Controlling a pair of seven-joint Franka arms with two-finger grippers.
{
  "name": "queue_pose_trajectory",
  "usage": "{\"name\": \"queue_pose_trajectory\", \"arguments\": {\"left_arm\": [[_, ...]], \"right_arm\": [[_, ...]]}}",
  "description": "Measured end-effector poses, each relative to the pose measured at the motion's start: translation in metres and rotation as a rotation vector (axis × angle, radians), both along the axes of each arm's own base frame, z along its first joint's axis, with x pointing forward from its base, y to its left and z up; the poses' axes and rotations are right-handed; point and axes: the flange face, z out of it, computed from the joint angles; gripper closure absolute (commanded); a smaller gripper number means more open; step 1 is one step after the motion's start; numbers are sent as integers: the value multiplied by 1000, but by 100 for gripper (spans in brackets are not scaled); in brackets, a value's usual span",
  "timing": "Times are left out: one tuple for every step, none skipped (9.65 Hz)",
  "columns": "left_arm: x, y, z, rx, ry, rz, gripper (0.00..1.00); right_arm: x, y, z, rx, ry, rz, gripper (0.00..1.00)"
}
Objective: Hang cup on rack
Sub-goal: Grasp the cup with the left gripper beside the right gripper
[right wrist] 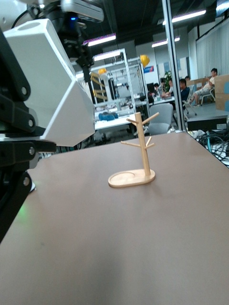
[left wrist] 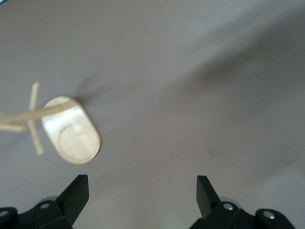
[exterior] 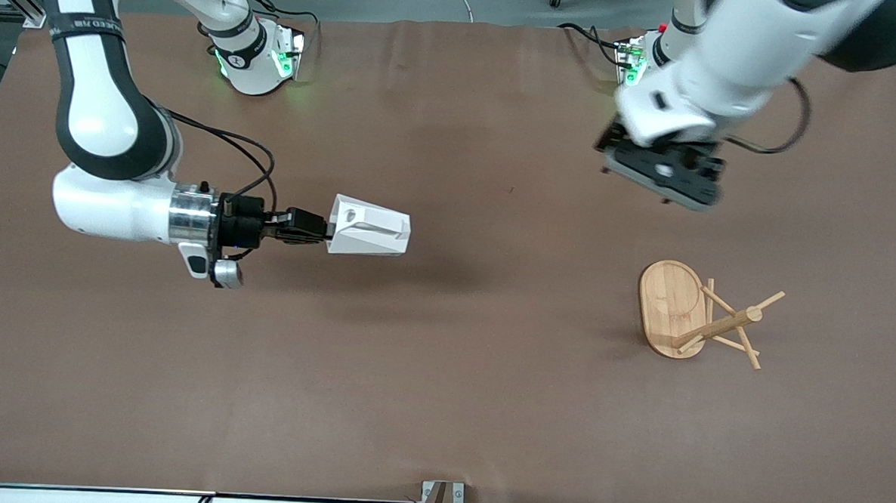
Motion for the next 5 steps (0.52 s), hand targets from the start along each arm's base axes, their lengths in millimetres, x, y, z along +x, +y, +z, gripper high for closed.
{"name": "queue_pose_trajectory", "arguments": {"left_arm": [[-15, -30, -1, -13, -10, -69, 0], [-32, -58, 0, -24, -20, -139, 0], [-46, -80, 3, -34, -31, -203, 0], [-49, -93, 5, -47, -41, -270, 0], [-43, -99, 6, -63, -48, -328, 0]], "right_arm": [[-2, 8, -9, 27, 29, 24, 100], [-6, 14, -16, 50, 52, 62, 100], [-8, 17, -22, 69, 54, 99, 100], [-11, 20, -26, 87, 41, 132, 100], [-14, 22, -31, 106, 33, 167, 100]]}}
